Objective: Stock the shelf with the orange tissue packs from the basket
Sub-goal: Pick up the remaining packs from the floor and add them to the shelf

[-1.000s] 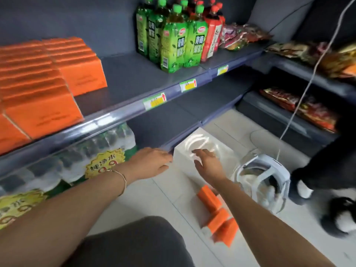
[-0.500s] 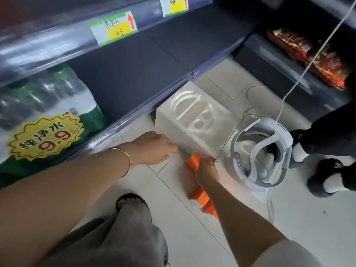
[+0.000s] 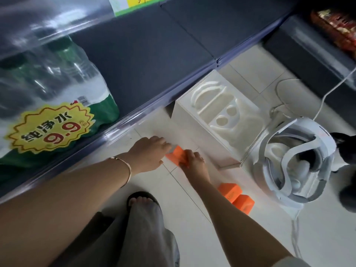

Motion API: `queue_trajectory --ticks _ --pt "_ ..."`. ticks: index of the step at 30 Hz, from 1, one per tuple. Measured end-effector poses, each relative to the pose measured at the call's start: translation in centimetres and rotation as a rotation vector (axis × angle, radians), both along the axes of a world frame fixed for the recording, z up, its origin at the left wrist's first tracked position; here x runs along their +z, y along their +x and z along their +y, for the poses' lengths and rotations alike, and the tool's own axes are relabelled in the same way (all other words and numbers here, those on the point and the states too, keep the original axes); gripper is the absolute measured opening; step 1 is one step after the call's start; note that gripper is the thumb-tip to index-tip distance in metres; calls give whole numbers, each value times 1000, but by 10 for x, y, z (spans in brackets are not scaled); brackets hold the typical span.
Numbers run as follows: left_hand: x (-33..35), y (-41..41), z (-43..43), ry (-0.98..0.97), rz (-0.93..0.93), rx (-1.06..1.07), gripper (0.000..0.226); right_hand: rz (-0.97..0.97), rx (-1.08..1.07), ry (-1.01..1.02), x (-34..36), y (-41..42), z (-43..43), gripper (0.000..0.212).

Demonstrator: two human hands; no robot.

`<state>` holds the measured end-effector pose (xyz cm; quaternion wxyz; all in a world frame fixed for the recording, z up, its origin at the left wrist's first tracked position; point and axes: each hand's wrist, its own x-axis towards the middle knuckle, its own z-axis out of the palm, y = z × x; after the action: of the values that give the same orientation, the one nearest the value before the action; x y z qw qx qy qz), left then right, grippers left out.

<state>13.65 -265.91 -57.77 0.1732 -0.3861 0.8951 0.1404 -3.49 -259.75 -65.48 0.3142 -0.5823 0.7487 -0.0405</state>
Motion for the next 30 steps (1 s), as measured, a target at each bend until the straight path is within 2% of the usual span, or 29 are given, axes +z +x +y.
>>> queue_trajectory --ticks 3,6,10,13,15,20,24,27,30 --pt "-7 4 1 -94 17 29 49 -150 105 -107 8 20 -4 43" --pt "-9 7 1 -165 -16 42 38 -198 158 -193 16 32 -5 44" --pt "-6 2 3 -100 -66 141 25 -257 131 -195 25 33 -7 45" --pt "-1 -6 2 -97 -71 160 24 -253 97 -161 34 16 0 60" --pt "4 -14 2 -98 -55 166 25 -181 47 -100 39 -3 7 64" --pt "19 -42 14 -74 25 122 28 113 24 123 38 -58 45 56" --pt "23 -62 32 -45 69 10 32 348 190 331 42 -88 83 61" --pt "23 -69 38 -30 66 -66 33 487 289 396 35 -94 91 75" --pt "18 -66 39 -25 57 -78 34 556 323 414 22 -91 90 72"
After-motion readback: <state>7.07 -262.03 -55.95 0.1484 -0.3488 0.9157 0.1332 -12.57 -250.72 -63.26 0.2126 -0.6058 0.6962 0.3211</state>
